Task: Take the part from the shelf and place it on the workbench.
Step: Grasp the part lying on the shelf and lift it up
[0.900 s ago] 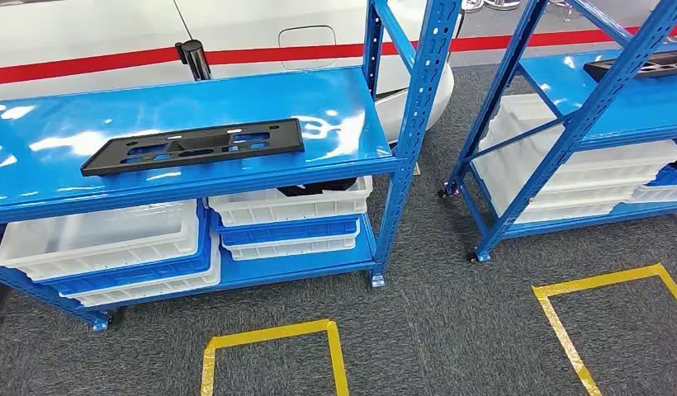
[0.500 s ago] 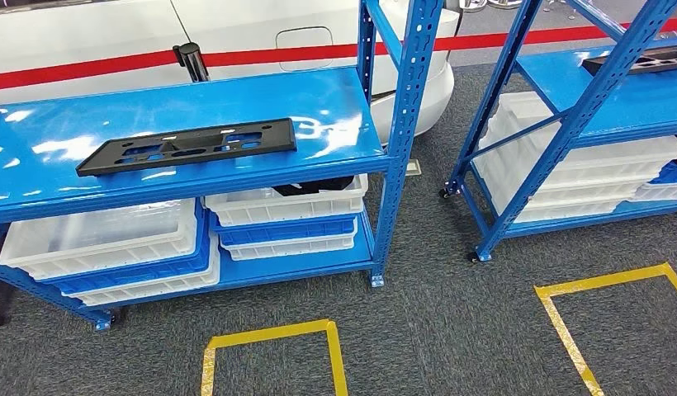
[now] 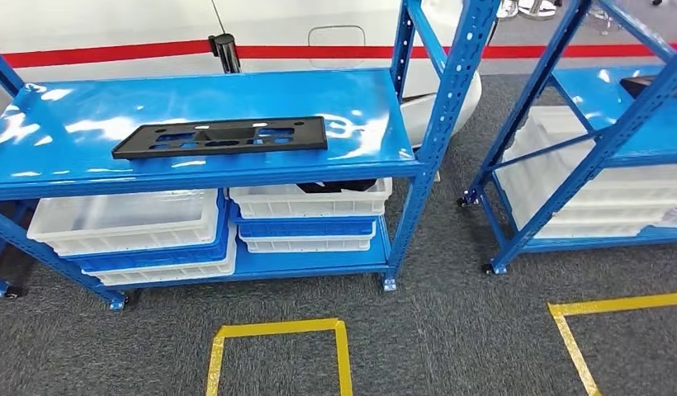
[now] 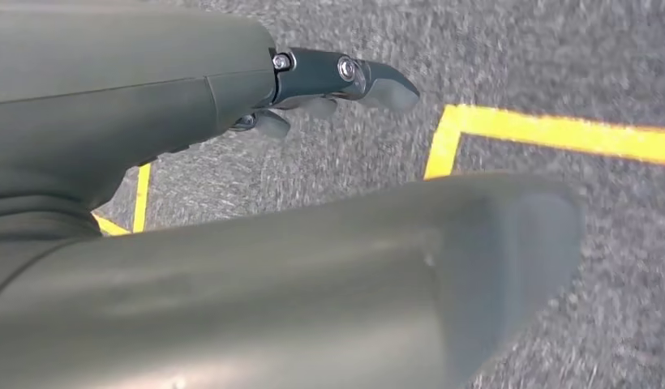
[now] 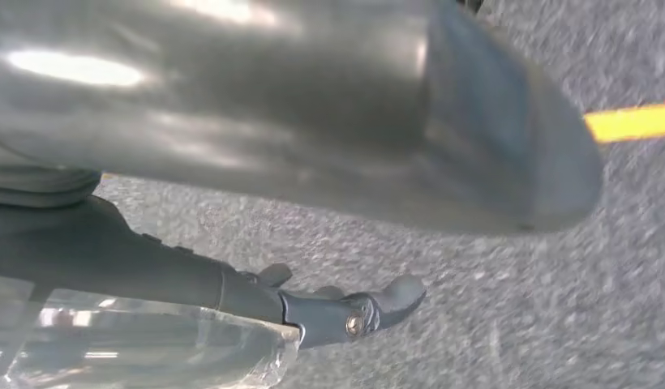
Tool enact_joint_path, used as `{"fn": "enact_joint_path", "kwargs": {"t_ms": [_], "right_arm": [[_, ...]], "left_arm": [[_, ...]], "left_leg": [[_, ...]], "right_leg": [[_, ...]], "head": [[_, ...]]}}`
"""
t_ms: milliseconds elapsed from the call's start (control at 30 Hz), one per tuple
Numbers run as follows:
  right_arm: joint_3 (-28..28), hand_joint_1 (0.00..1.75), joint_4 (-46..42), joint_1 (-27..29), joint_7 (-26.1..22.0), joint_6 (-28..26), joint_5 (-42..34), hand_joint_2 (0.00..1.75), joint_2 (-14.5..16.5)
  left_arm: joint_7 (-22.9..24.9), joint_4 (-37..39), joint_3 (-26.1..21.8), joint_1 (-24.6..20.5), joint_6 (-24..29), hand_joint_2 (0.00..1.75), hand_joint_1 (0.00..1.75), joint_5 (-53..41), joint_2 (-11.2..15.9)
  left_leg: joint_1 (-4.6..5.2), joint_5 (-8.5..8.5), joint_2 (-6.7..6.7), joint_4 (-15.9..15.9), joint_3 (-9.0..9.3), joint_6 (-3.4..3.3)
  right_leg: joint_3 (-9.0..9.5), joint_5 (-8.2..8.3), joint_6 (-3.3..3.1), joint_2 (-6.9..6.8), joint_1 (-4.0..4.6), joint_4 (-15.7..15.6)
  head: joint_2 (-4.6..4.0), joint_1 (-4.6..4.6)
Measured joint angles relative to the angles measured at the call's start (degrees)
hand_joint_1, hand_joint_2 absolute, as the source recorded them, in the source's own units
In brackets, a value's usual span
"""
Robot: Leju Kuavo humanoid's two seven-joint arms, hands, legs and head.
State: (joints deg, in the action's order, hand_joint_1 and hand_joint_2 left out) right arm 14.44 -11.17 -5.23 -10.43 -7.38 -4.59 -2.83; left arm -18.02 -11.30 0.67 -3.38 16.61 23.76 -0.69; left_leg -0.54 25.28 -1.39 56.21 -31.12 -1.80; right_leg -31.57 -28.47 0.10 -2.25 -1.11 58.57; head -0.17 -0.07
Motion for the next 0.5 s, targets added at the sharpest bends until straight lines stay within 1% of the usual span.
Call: {"fn": "enact_joint_path", "kwargs": {"t_ms": [33, 67, 100, 133, 167, 200, 233, 267, 300, 333, 367, 400, 433, 467, 500], "right_arm": [[0.0, 0.0, 0.0, 0.0, 0.0, 0.3, 0.0, 0.0, 0.0], [0.0, 0.0, 0.0, 0.1, 0.0, 0.3, 0.1, 0.0, 0.0], [0.0, 0.0, 0.1, 0.2, 0.0, 0.3, 0.1, 0.0, 0.0], [0.0, 0.0, 0.1, 0.3, 0.0, 0.3, 0.1, 0.0, 0.0], [0.0, 0.0, 0.1, 0.3, 0.0, 0.3, 0.1, 0.0, -0.1], [0.0, 0.0, 0.1, 0.3, 0.0, 0.3, 0.1, 0.0, -0.1], [0.0, 0.0, 0.1, 0.3, 0.0, 0.3, 0.1, 0.0, -0.2], [0.0, 0.0, 0.1, 0.2, 0.0, 0.3, 0.1, 0.0, -0.2], [0.0, 0.0, 0.1, 0.2, 0.0, 0.3, 0.1, 0.0, -0.3], [0.0, 0.0, 0.2, 0.1, 0.0, 0.3, 0.1, 0.0, -0.3], [0.0, 0.0, 0.2, 0.1, 0.0, 0.3, 0.1, 0.0, -0.2], [0.0, 0.0, 0.2, 0.1, 0.0, 0.4, 0.1, 0.0, -0.2], [0.0, 0.0, 0.2, 0.0, -0.1, 0.4, 0.1, 0.0, -0.1], [0.0, 0.0, 0.2, 0.0, -0.1, 0.5, 0.1, 0.0, -0.1], [0.0, 0.0, 0.2, 0.0, -0.1, 0.5, 0.1, 0.0, 0.0]], "left_arm": [[0.0, 0.0, 0.0, -0.1, 0.0, 0.0, 0.0, -0.1, 0.0], [0.1, 0.0, 0.1, -0.1, 0.0, 0.0, 0.0, -0.1, 0.0], [0.1, 0.0, 0.1, -0.1, 0.0, 0.0, 0.0, -0.1, 0.0], [0.1, 0.0, 0.2, -0.1, 0.0, 0.0, 0.0, -0.1, 0.0], [0.1, 0.0, 0.3, 0.0, 0.0, 0.0, 0.0, -0.1, -0.1], [0.1, 0.0, 0.3, 0.1, 0.0, 0.0, 0.0, -0.1, -0.1], [0.1, 0.0, 0.3, 0.1, 0.0, 0.0, 0.0, -0.1, -0.2], [0.1, 0.0, 0.4, 0.0, 0.0, 0.0, 0.0, -0.1, -0.2], [0.1, 0.0, 0.4, 0.0, 0.0, 0.0, 0.0, -0.1, -0.2], [0.1, 0.0, 0.4, 0.0, 0.0, 0.0, 0.0, -0.1, -0.2], [0.1, 0.0, 0.4, 0.1, -0.1, 0.0, 0.0, -0.2, -0.2], [0.1, 0.1, 0.4, 0.2, -0.1, 0.0, 0.0, -0.2, -0.1], [0.1, 0.1, 0.5, 0.3, -0.2, 0.0, 0.0, -0.3, -0.1], [0.1, 0.2, 0.5, 0.3, -0.2, 0.0, 0.0, -0.3, 0.0], [0.1, 0.2, 0.5, 0.3, -0.2, 0.0, 0.0, -0.3, 0.0]], "left_leg": [[0.13, -0.37, 1.0, -0.7, -0.06, -0.72], [0.07, -0.88, 2.01, -1.1, -0.11, -1.19], [0.1, -0.95, 2.67, -1.1, -0.26, -1.23], [0.12, -1.01, 3.34, -1.1, -0.35, -1.24], [0.13, -1.05, 4.03, -1.0, -0.37, -1.2], [0.13, -1.08, 4.71, -1.0, -0.32, -1.11], [0.13, -1.08, 5.37, -0.9, -0.31, -0.96], [0.27, -0.98, 6.01, -0.7, -0.4, -0.7], [0.39, -0.87, 6.6, -0.4, -0.54, -0.36], [0.49, -0.76, 7.13, -0.2, -0.7, -0.01], [0.54, -0.68, 7.61, -0.1, -0.9, 0.32], [0.4, -0.68, 8.05, -0.1, -1.02, 0.57], [0.29, -0.44, 7.75, 0.3, -1.23, 0.8], [0.21, 0.37, 6.65, 1.5, -1.77, 1.06], [0.11, 1.85, 5.15, 3.9, -2.83, 1.36]], "right_leg": [[-1.8, -1.84, 0.14, 0.54, 0.09, 3.7], [-4.14, -3.91, 0.06, 1.44, 0.08, 8.4], [-5.99, -5.2, 0.03, 1.71, 0.03, 12.0], [-6.98, -5.63, 0.28, 1.85, 0.01, 13.9], [-6.76, -5.05, 0.76, 2.0, 0.0, 13.5], [-5.26, -3.62, 1.32, 2.26, -0.02, 10.5], [-3.05, -1.91, 1.79, 3.04, -0.13, 6.1], [-0.97, -0.34, 1.96, 4.06, -0.16, 1.7], [0.56, 0.77, 1.81, 4.83, -0.24, -1.4], [1.35, 1.31, 1.46, 5.34, -0.23, -3.1], [1.59, 1.5, 1.02, 5.19, -0.14, -3.6], [1.7, 1.63, 0.57, 4.62, -0.38, -3.6], [1.84, 1.72, 0.25, 4.15, -0.54, -3.6], [1.97, 1.8, -0.19, 3.64, -0.76, -3.7], [2.05, 1.86, -0.58, 3.09, -0.93, -3.7]], "head": [[0.0, 0.1], [0.0, 0.2], [0.0, 0.22], [0.0, 0.22], [0.0, 0.25], [0.0, 0.23], [0.0, 0.27], [0.0, 0.27], [0.0, 0.22], [0.0, 0.2], [0.0, 0.15], [0.0, 0.1], [0.0, 0.11], [0.0, -0.06], [0.0, -0.21]]}}
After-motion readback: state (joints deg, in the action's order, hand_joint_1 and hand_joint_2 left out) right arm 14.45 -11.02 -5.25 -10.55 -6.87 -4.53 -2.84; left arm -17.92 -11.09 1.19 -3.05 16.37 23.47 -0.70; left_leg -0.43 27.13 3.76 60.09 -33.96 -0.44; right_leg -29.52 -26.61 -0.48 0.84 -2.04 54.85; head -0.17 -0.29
